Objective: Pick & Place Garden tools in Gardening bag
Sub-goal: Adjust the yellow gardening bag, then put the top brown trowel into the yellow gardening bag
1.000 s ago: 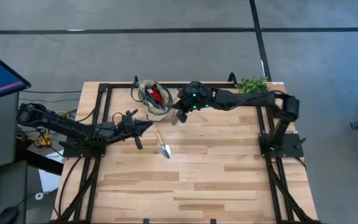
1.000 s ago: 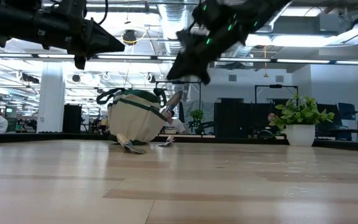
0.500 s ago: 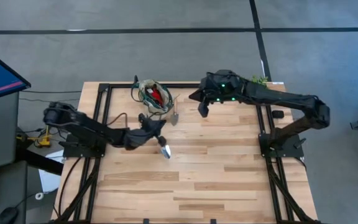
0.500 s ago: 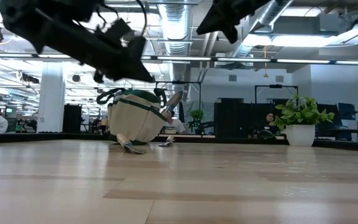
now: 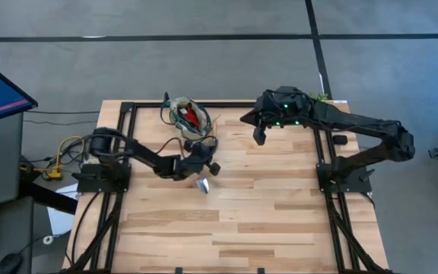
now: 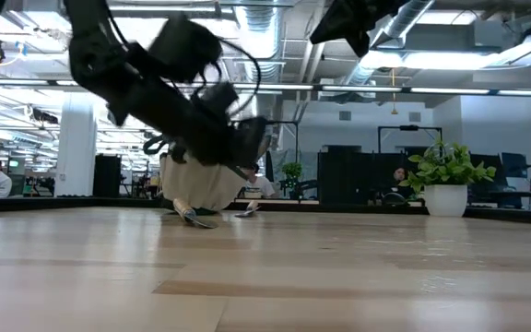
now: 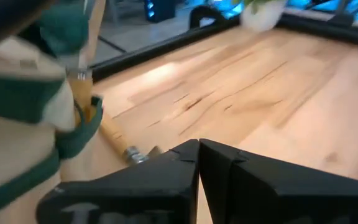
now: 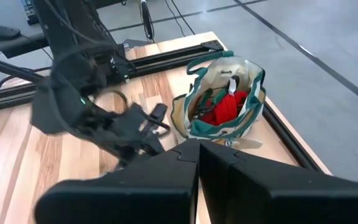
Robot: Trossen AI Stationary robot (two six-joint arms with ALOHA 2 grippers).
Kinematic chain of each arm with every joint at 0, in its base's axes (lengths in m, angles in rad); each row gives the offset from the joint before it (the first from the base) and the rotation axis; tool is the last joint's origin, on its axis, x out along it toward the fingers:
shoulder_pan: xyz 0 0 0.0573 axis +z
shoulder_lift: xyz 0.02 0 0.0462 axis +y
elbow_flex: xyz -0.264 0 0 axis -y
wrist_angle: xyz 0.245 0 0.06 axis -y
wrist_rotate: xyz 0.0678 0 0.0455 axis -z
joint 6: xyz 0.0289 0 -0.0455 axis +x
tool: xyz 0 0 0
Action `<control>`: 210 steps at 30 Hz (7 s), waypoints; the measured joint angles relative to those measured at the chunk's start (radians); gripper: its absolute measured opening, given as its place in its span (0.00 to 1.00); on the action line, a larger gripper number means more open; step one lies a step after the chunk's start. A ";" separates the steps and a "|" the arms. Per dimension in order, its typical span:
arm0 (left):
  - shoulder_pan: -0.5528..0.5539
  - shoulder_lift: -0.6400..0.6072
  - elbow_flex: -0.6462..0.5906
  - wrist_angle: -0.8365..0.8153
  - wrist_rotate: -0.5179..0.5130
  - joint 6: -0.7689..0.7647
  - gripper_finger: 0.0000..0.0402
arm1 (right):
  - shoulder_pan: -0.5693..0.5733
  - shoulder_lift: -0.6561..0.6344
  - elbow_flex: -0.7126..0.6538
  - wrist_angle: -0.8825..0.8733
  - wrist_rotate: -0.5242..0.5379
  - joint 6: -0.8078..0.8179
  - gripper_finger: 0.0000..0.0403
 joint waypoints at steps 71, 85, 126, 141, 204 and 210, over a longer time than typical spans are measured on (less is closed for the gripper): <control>-0.233 -0.903 -0.460 -0.004 0.176 0.242 0.00 | -0.164 0.446 -0.479 0.889 -0.293 0.582 0.00; -0.263 -1.142 -0.467 -0.241 0.227 0.329 0.00 | -0.128 0.656 -0.310 0.857 -0.270 0.774 0.00; -0.263 -1.230 -0.466 -0.386 0.226 0.349 0.00 | -0.044 0.700 -0.161 0.603 -0.025 0.916 0.30; -0.263 -1.230 -0.466 -0.384 0.226 0.356 0.00 | 0.002 0.742 -0.161 0.643 0.066 0.925 0.30; -0.264 -1.378 -0.465 -0.540 -0.119 0.467 0.00 | 0.044 0.253 -0.095 0.337 0.350 0.521 0.00; -0.264 -1.377 -0.465 -0.548 -0.164 0.479 0.00 | 0.039 0.379 -0.031 0.496 0.254 0.501 0.00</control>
